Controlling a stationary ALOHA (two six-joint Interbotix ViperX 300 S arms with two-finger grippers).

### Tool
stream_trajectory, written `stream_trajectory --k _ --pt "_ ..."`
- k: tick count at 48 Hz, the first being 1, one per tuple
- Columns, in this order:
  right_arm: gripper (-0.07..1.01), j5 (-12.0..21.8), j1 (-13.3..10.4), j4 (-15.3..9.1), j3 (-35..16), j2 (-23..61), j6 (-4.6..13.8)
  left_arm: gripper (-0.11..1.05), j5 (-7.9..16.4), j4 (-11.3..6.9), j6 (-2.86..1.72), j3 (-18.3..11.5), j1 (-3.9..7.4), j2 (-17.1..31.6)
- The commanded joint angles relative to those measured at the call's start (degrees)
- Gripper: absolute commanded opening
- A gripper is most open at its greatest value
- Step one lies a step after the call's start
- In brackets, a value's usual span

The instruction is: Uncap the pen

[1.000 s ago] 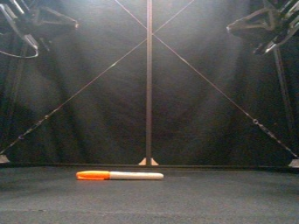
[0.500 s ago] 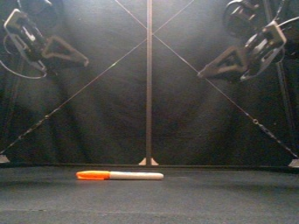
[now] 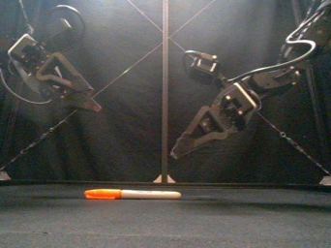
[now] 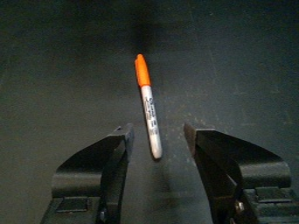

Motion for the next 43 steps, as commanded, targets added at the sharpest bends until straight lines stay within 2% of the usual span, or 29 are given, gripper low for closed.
stream_trajectory --k 1,8,16,20,24,27,32,37,43 --pt "0.84 1.58 -0.44 0.18 -3.87 2.02 0.09 1.02 0.79 -0.97 0.09 -0.79 0.09 0.09" --pt "0.83 5.27 -0.53 0.26 -6.33 5.19 0.09 1.02 1.76 -1.14 0.00 -0.79 0.00 0.09" --pt "0.82 8.00 -0.62 0.26 -7.56 7.65 0.09 1.02 2.02 -1.14 0.00 -1.14 -0.26 1.23" --pt "0.77 8.88 -0.62 0.00 -7.56 8.00 0.09 1.02 2.29 -1.05 0.00 -1.67 -0.35 2.72" --pt "0.67 9.49 -0.62 0.00 -7.38 7.91 0.09 1.02 2.81 -1.14 0.09 -2.55 -0.26 4.57" --pt "0.57 9.84 -0.53 0.00 -7.12 7.38 0.00 1.02 3.60 -1.14 0.09 -3.78 -0.18 6.33" --pt "0.48 9.84 -1.32 0.00 -6.86 5.36 0.00 1.02 5.54 -0.97 0.18 -6.42 0.09 9.14" --pt "0.48 9.84 -2.37 0.00 -6.15 1.76 -0.18 1.02 8.79 -0.62 0.35 -9.58 0.44 12.30" --pt "0.48 9.93 -3.25 0.00 -5.19 -2.46 -0.70 1.02 11.07 0.35 0.35 -12.48 1.14 15.56"
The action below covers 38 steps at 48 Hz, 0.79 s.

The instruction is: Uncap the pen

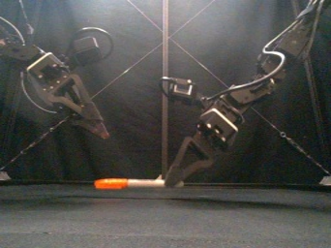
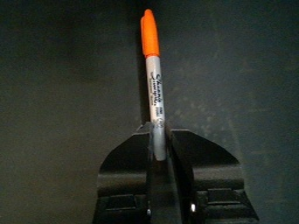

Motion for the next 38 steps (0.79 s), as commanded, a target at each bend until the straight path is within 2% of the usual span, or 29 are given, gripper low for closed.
stream_trajectory --k 1,14,21,25,31,38 --pt "0.48 -0.09 -1.05 -0.09 0.44 -6.33 -0.44 1.02 1.32 0.88 0.00 -3.87 0.88 2.81" --pt "0.48 0.09 -1.14 -0.97 2.37 -10.55 -0.09 1.02 2.20 2.72 0.00 -8.35 2.64 8.44" --pt "0.48 0.00 -1.14 -0.97 2.46 -10.72 0.00 1.01 2.20 2.72 0.00 -9.76 3.96 10.46" --pt "0.48 0.00 -1.14 -0.97 2.55 -10.72 0.00 0.99 2.20 2.90 0.09 -10.37 4.04 11.07" --pt "0.48 0.00 -1.14 -0.97 2.72 -10.72 -0.09 0.90 2.46 4.66 0.09 -10.99 4.13 11.60" --pt "0.48 0.09 -1.14 -0.97 2.90 -10.72 -0.09 0.72 3.34 6.50 0.09 -11.16 4.13 11.78"
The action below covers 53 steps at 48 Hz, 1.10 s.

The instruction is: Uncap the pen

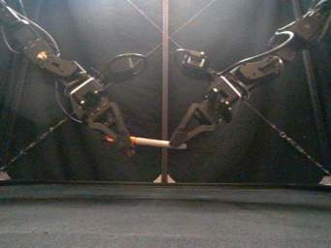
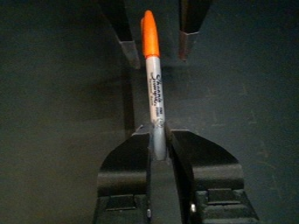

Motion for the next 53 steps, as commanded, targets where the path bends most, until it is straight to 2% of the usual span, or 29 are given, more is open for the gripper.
stream_trajectory --k 1,7,13,21,28,43,53 --pt "0.48 -0.35 -0.18 0.00 -0.35 -1.93 -0.09 0.70 0.35 1.23 -0.09 -1.41 0.18 -0.26" --pt "0.48 -0.26 -0.18 0.00 0.09 -1.93 -0.18 0.56 0.70 2.29 0.00 -1.32 0.26 -0.26" --pt "0.48 -0.35 -0.26 0.00 0.88 -2.29 -0.26 0.47 1.32 3.60 0.00 -1.14 0.18 -0.53" --pt "0.48 -0.97 -0.79 0.09 3.87 -4.83 0.09 0.47 3.96 4.57 0.00 -0.44 0.44 -1.58" --pt "0.48 -2.20 -0.97 0.35 7.29 -8.09 0.26 0.47 6.24 4.92 -0.18 0.88 0.62 -3.16" --pt "0.48 -7.21 -1.41 2.02 15.56 -14.94 0.35 0.47 6.50 4.66 -0.26 5.80 0.53 -8.00" --pt "0.48 -9.23 -1.32 2.29 18.02 -16.61 0.44 0.47 6.06 4.75 -0.18 8.17 0.62 -11.87"
